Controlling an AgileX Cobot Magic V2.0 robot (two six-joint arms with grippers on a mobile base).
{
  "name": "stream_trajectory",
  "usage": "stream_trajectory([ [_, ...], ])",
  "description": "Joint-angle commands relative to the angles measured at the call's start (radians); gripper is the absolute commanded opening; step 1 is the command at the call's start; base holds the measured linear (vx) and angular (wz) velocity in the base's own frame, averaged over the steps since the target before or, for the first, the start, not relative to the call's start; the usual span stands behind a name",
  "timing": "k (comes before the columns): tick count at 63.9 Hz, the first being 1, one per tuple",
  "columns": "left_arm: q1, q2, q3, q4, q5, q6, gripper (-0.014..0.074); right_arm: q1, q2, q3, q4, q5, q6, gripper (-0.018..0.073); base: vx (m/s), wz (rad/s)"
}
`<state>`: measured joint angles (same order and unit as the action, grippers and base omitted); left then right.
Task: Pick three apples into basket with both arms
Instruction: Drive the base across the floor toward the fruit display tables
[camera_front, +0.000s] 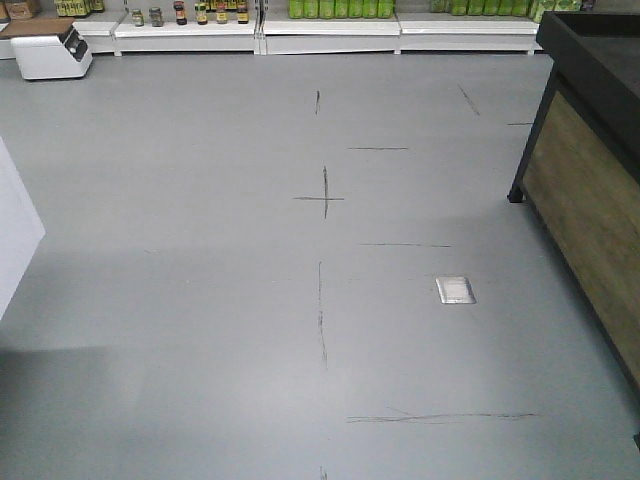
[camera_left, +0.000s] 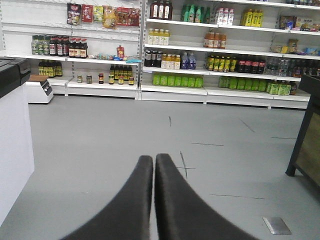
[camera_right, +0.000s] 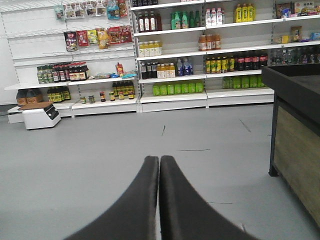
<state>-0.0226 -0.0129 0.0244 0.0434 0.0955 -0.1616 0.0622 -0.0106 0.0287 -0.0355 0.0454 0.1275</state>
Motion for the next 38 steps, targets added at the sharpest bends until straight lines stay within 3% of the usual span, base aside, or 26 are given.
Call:
stream_trajectory([
  [1,0.002,-0.014,0.021,-0.009,-0.077,-0.008,-0.0006,-0.002,-0.007,0.014,-0.005,-0.073,-0.007,-0.0009,0.0,0.0],
  [38,0.002,-0.014,0.021,-0.009,-0.077,-0.008,-0.0006,-0.002,-0.007,0.014,-0.005,-0.074,-0.007,-0.0009,0.0,0.0],
])
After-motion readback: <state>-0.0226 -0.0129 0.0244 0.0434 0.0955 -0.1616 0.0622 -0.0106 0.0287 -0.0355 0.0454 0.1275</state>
